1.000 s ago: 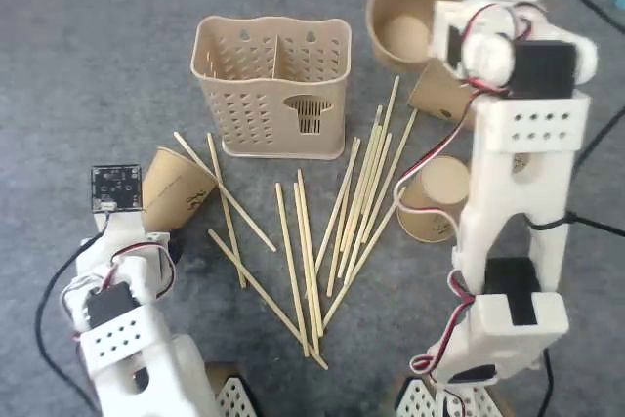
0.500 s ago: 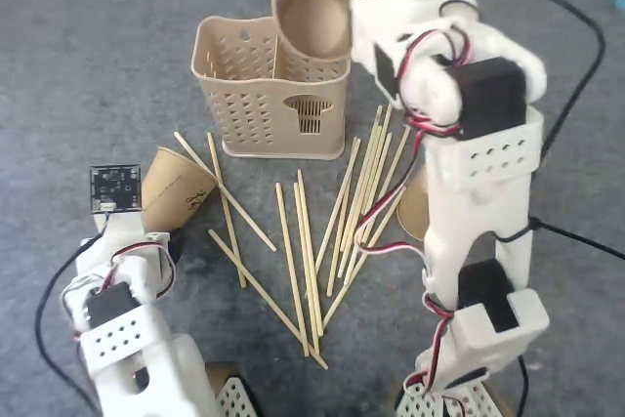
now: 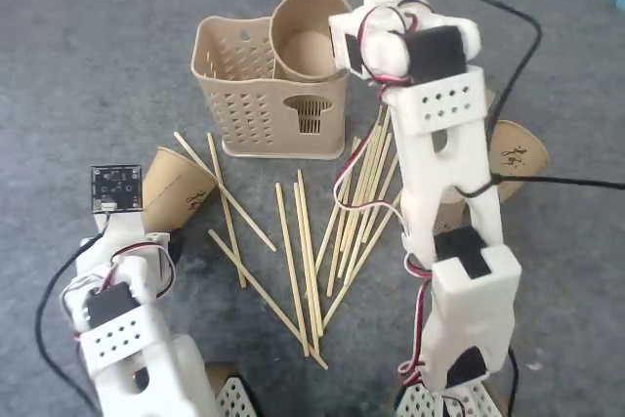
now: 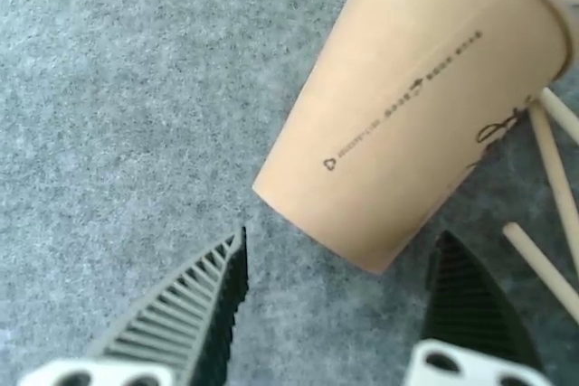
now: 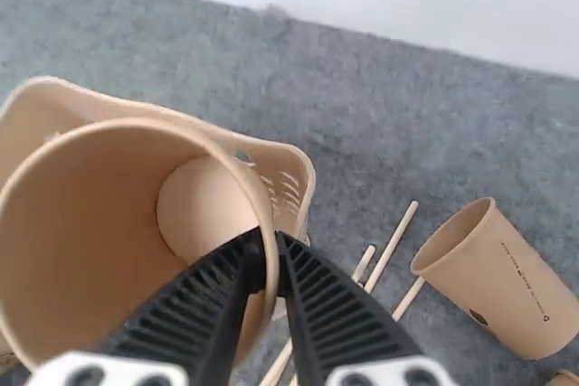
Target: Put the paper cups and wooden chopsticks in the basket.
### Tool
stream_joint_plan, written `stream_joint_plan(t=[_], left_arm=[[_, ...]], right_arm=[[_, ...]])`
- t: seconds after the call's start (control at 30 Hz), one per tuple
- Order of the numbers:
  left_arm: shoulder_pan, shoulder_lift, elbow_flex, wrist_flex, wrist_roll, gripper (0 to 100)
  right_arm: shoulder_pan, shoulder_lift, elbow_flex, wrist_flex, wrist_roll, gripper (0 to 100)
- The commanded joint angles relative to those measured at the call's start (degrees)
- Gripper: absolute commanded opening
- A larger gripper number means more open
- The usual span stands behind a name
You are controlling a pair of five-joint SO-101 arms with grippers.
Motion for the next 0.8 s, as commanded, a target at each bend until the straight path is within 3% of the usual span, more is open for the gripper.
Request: stream_joint_plan(t=[0.0,0.17,0.43,0.57,0.77], left_arm=[[0.44,-1.05,-0.31,-1.23,-0.53,30],[0.44,-1.05,-0.31,-1.23,-0.53,30],[0.53,-1.05,-0.31,-1.23,-0.53,30],[0.44,-1.05,-0.31,-1.23,-0.53,30],[0.62,-1.05,-0.31,-1.23,-0.53,30]], right_arm=[[-0.66,0.13,-0.53,-0.66,4.40,6.4],[-0.22,0.04,-1.14,1.45,5.80,21.4],[0.57,-7.87,-9.85,14.20,8.18,22.2],[8.04,-15.69,1.85,13.93,8.00,16.1],[13.49,-27.74,27.08,12.79,8.18,5.7]])
